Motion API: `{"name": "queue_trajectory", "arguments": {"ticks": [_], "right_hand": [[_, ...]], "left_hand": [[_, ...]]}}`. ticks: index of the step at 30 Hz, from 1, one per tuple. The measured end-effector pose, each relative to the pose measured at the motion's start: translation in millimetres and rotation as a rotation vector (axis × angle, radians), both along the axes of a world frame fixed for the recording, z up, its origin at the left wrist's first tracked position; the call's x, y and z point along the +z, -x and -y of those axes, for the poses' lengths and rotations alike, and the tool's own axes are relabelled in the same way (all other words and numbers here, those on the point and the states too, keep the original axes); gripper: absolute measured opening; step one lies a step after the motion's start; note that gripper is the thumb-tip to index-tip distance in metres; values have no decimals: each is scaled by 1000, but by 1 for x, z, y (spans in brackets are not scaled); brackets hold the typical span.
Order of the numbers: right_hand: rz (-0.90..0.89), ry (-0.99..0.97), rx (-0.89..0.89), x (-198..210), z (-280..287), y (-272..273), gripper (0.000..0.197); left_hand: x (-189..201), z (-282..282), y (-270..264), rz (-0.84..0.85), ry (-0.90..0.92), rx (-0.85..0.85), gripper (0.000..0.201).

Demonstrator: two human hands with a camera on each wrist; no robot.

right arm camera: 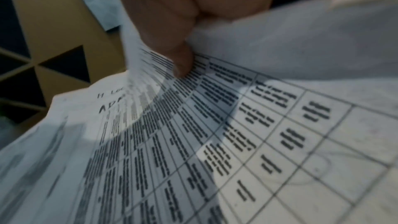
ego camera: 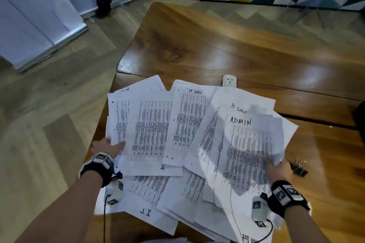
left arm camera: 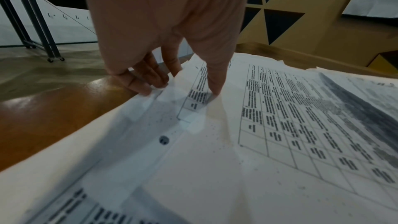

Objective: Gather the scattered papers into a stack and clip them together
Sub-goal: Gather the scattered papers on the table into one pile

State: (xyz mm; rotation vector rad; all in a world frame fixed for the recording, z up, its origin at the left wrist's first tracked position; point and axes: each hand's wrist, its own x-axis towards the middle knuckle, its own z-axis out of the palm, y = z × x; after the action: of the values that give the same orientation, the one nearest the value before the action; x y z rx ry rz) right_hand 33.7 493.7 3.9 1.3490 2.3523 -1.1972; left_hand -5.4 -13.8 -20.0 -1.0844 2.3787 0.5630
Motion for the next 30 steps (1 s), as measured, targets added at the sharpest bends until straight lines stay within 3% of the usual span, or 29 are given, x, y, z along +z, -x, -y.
{"name": "queue_trajectory", "arguments": {"ticks": [4,8,13,18,22,25,26,28,30], "right_hand": [[-103,107,-110,3,-2,-9,23],[-189,164,-186,11,1,-7,23],[-178,170,-56,13,29,3,18],[-106,63,123,1,62,17,23],[-47,198,206,-5,97,30,44],[24,241,303,-2,118,41,38],[40,248,324,0,123,44,36],[-1,267,294,-1,127,48,38],[-42,282,213,-1,123,47,36]], "left_hand": [[6,-15,-1,-220,-89,14,31],[14,-31,-6,-349,-166,-29,7],[7,-52,-13,-367,-261,-137,26],[4,-69,-10,-194,-455,-165,16],[16,-84,3,-110,-559,77,14],[32,-95,16,-356,-764,441,13],[35,-94,19,-423,-733,503,25],[39,-90,22,-491,-589,480,43],[37,-83,18,-374,-544,322,43]]}}
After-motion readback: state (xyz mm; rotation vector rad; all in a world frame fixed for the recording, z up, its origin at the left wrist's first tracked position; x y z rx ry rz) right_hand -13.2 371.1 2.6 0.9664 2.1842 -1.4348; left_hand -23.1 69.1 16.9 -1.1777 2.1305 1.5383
